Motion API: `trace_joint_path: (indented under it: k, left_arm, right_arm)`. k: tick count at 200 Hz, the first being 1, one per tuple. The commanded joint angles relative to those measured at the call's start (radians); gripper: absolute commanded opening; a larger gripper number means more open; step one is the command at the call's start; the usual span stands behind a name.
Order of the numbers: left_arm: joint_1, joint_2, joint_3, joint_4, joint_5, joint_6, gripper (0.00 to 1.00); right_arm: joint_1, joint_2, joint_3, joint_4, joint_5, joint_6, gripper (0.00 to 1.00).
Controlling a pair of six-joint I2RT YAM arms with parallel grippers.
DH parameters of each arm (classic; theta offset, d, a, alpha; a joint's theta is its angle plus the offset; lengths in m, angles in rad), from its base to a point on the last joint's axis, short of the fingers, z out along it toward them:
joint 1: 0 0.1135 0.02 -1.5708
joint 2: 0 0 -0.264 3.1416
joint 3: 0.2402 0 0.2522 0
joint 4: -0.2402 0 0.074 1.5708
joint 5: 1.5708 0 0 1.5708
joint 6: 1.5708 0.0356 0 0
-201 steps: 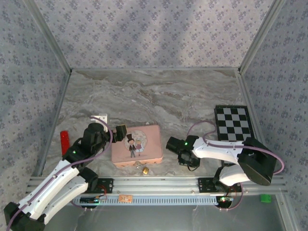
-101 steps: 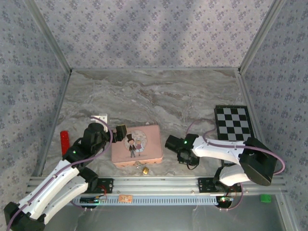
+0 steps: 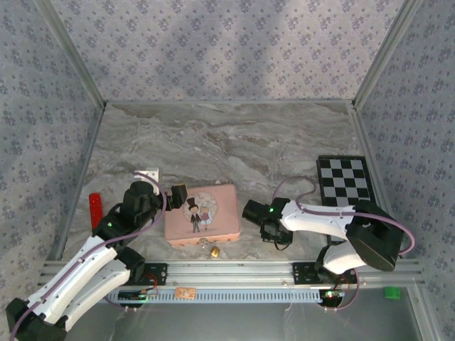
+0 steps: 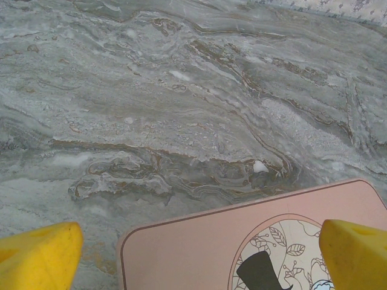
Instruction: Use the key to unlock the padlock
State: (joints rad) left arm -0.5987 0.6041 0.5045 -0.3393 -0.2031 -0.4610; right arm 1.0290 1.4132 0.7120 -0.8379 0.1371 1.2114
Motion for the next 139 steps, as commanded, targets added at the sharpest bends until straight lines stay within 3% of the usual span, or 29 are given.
trace_joint_path:
  k: [1, 67, 139]
  left_arm:
    - [-0.009, -0.001, 0.019, 0.010, -0.014, -0.002, 1.00]
    - [-0.009, 0.002, 0.019, 0.010, -0.012, -0.004, 1.00]
    - [-0.009, 0.002, 0.015, 0.013, -0.012, -0.004, 1.00]
  right_arm:
    - [-0.004, 0.012, -0.023, -0.024, 0.002, 0.004, 0.24]
    - [0.013, 0.020, 0.004, -0.090, 0.047, 0.008, 0.24]
    - [0.016, 0.024, -0.042, -0.044, 0.010, 0.025, 0.22]
